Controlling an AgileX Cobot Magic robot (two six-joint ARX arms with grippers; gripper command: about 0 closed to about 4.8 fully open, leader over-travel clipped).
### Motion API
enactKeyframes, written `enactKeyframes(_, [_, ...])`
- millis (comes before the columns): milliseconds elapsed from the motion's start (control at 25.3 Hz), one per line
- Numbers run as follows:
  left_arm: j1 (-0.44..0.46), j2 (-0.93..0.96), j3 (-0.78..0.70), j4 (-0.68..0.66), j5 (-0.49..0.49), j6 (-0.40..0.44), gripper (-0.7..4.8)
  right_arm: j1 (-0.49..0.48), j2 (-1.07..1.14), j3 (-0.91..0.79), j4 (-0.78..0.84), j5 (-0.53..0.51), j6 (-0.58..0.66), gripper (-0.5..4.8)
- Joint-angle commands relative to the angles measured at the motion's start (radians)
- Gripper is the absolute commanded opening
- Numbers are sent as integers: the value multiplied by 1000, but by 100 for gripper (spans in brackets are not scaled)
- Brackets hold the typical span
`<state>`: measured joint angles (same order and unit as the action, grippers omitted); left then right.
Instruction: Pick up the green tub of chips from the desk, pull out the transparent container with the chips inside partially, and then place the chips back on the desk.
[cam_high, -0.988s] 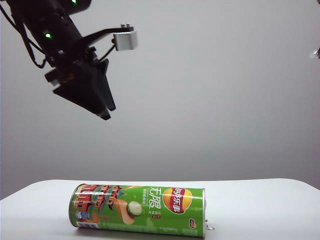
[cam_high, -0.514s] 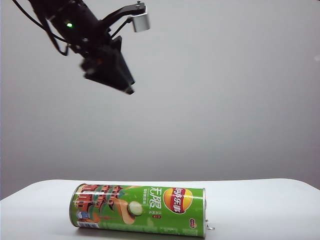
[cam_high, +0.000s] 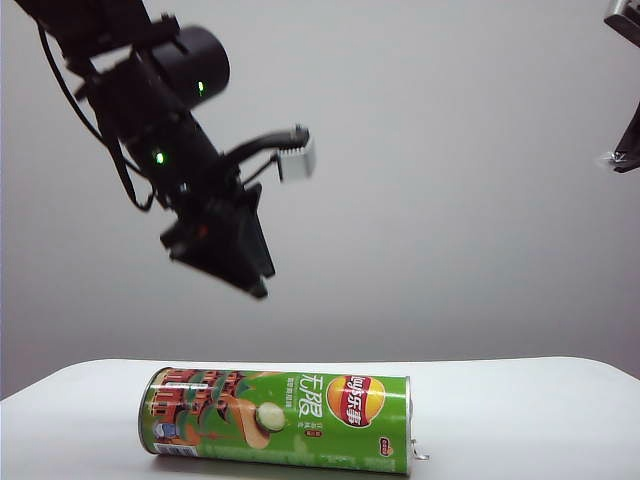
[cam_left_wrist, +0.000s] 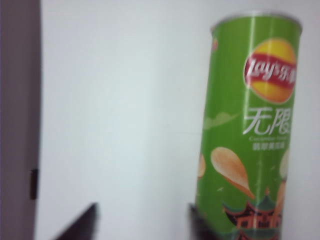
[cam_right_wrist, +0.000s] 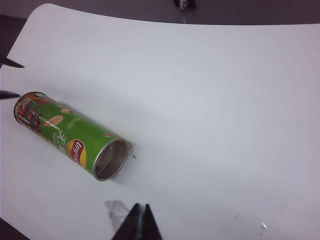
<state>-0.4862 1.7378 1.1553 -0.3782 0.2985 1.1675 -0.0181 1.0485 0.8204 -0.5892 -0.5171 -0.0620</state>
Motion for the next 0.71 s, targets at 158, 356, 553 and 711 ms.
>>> enactKeyframes(158, [-14,97,2,-20,-51,-23,479,1,3,5,22,-1,-21,-5])
enactKeyframes(356, [-15,105,2,-34,-27,-48,479,1,42,5,24,-31,-21,-5])
enactKeyframes(553, [-15,129,2,-82,-24,-84,479,2,148,5,21,-72,-21,-5])
enactKeyframes(711, [-25,154,2,-74,-31,-83,479,1,212,5,24,-89,-21,-5])
